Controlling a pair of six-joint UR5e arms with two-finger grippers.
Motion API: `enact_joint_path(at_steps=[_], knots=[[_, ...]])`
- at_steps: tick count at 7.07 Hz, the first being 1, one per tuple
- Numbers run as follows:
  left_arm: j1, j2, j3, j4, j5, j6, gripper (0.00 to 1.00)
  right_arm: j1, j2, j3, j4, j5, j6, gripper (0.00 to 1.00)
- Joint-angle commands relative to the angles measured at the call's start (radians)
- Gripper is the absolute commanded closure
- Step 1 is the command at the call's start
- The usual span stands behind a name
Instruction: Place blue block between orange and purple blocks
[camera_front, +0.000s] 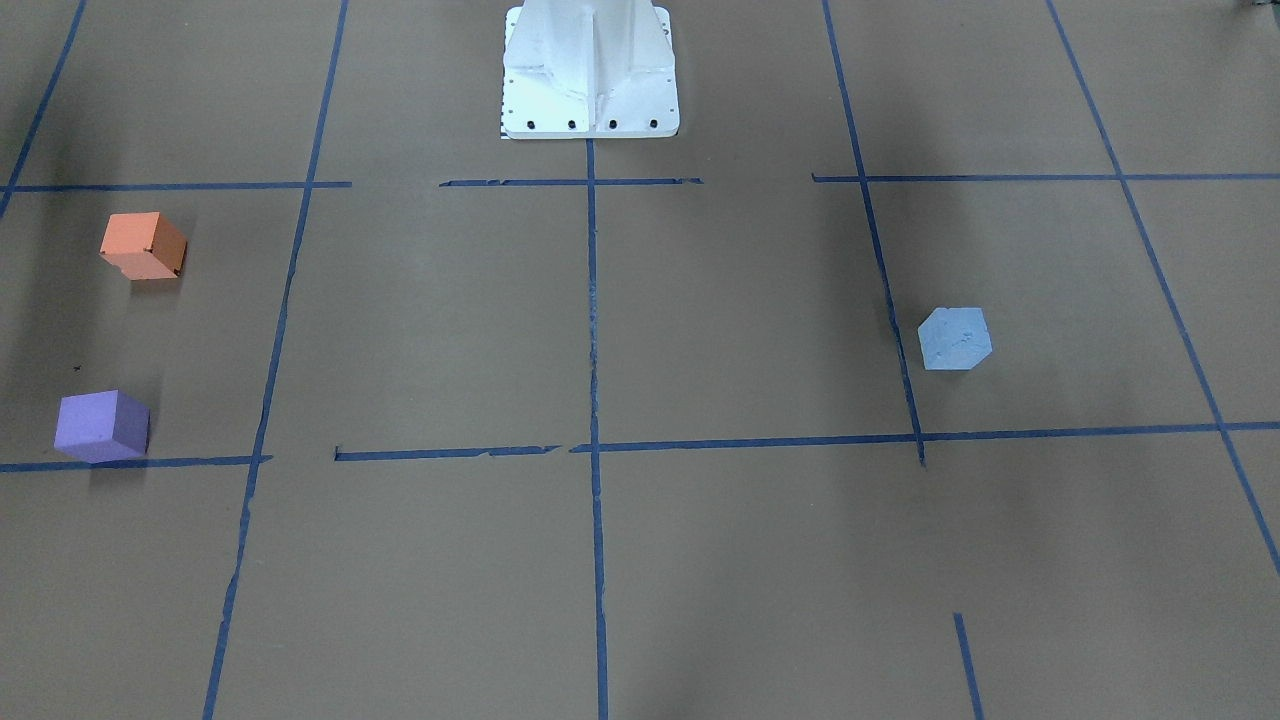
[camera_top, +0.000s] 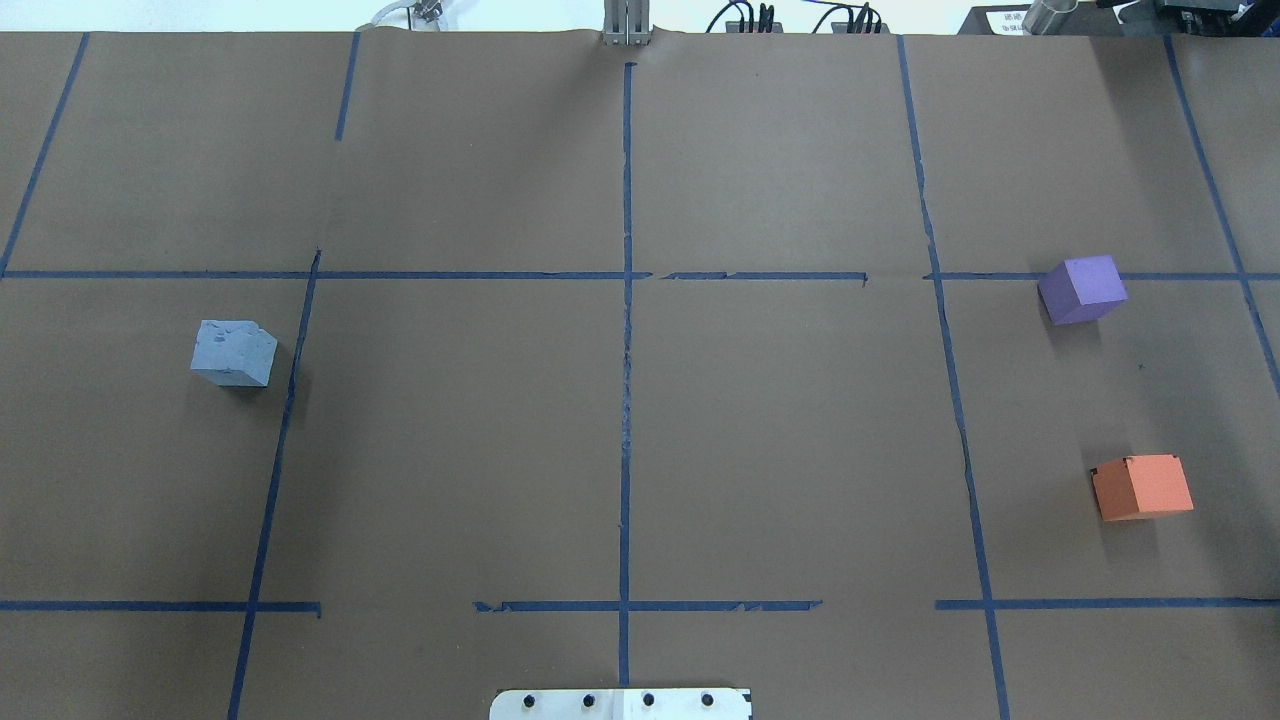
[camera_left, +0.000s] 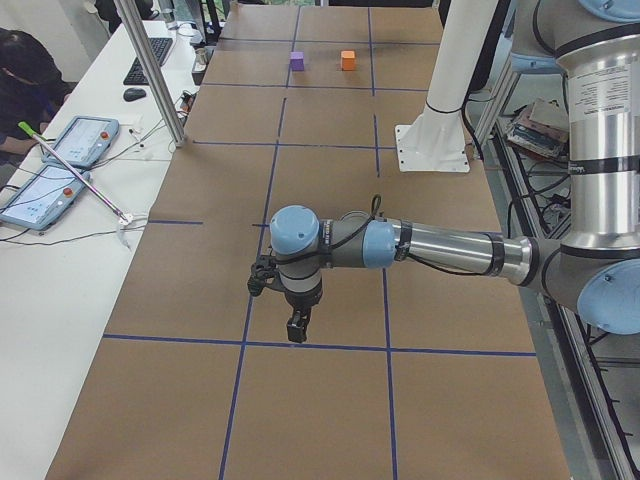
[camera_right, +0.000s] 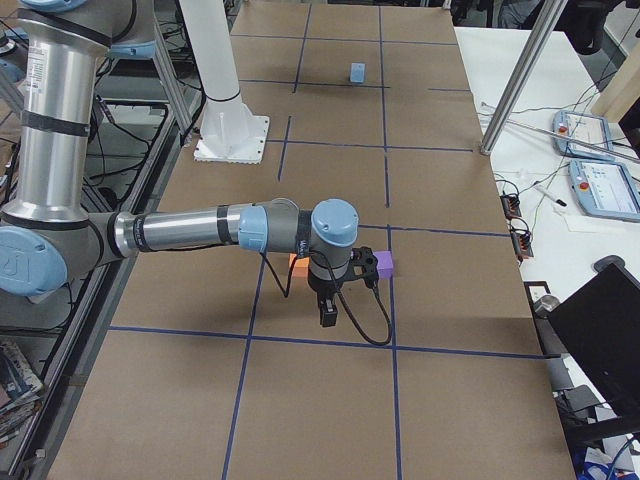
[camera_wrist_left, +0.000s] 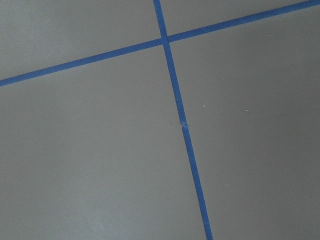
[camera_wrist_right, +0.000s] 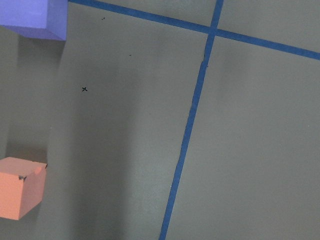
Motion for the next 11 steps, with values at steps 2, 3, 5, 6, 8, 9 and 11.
enact_joint_path(at_steps=[2,3,5,6,8,9,11], knots=[[0.002,0.002,-0.005,0.000,0.003,0.000,0.00,0.000,0.000,0.002,0.000,0.000,0.000,0.00],[0.015,-0.014,0.004,-0.011,0.006,-0.006,0.00,0.000,0.000,0.004,0.000,0.000,0.000,0.00],[0.018,-0.099,0.046,-0.203,0.006,-0.009,0.00,0.000,0.002,0.002,0.000,0.000,0.000,0.00],[0.050,-0.185,0.131,-0.260,-0.003,-0.081,0.00,0.000,0.002,0.004,0.000,0.000,0.000,0.00],[0.208,-0.199,0.129,-0.406,-0.002,-0.337,0.00,0.000,0.002,0.004,0.000,0.000,0.000,0.00],[0.361,-0.201,0.130,-0.451,0.003,-0.511,0.00,0.000,0.002,0.002,0.000,0.000,0.000,0.00],[0.481,-0.224,0.124,-0.524,0.008,-0.863,0.00,0.000,0.002,0.004,0.000,0.000,0.000,0.00]])
